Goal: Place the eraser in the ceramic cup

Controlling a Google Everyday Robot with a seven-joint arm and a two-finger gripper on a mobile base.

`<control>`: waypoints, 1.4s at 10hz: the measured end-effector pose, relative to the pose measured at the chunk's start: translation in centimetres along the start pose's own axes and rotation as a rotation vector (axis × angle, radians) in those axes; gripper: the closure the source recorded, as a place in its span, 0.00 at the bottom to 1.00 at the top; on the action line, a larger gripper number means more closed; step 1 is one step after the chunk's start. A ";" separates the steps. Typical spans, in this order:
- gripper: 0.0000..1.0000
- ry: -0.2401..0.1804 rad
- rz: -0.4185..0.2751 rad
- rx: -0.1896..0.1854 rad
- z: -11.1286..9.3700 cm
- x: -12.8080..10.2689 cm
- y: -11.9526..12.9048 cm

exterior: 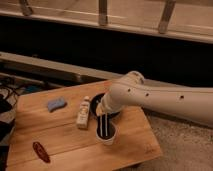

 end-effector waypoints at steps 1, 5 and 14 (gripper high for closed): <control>0.98 0.007 0.011 0.006 -0.1 0.0 -0.2; 0.98 0.031 0.157 0.071 -1.9 0.7 -5.3; 0.98 0.043 0.153 0.061 -1.0 1.0 -5.4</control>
